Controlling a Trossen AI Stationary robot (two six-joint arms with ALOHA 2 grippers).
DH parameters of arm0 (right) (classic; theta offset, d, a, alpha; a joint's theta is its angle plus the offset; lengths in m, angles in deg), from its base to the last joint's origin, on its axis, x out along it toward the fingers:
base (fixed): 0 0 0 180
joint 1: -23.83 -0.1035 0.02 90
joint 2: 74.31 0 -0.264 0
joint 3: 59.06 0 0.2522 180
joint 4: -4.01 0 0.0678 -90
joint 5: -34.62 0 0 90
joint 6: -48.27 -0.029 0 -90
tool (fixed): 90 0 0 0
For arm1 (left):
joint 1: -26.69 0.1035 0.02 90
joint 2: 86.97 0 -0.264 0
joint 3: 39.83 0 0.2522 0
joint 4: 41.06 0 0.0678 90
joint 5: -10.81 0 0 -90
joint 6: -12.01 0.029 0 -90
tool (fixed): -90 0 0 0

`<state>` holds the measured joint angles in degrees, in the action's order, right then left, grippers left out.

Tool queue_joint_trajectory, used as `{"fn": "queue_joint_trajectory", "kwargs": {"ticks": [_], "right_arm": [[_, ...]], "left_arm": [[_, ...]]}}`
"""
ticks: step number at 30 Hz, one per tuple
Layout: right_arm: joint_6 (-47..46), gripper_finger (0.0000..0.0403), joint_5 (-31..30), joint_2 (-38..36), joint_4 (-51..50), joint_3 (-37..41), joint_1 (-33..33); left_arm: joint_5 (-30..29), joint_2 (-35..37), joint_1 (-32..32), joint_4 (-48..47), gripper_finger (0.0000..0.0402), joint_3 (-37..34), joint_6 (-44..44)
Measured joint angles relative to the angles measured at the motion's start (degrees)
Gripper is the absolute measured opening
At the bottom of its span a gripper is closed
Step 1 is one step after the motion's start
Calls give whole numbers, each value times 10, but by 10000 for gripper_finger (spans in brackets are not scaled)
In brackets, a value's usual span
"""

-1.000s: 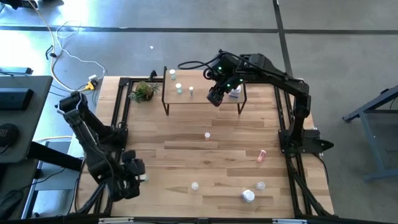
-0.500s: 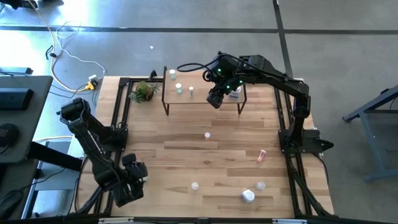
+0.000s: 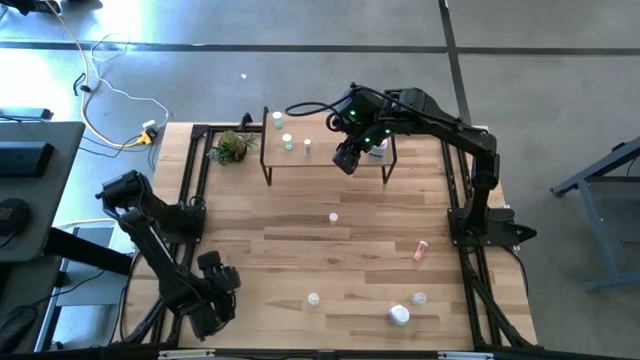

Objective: Pick and place medicine bottles onto shelf by color
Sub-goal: Put the green pill bottle on the shelf

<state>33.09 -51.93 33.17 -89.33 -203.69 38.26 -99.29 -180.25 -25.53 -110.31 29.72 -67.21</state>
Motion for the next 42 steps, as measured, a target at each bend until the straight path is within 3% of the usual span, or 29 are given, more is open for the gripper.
{"fn": "queue_joint_trajectory", "kwargs": {"ticks": [10, 28, 42], "right_arm": [[0, 202, 0, 0, -2, 0, 0], [2, 202, 0, 0, -4, 0, 0], [2, 202, 0, 0, -4, 0, 0]], "left_arm": [[-1, -11, 0, 0, 214, 0, -1], [-7, -11, 0, 0, 121, 0, -3], [-10, 11, 7, 0, 113, 0, -1]]}}
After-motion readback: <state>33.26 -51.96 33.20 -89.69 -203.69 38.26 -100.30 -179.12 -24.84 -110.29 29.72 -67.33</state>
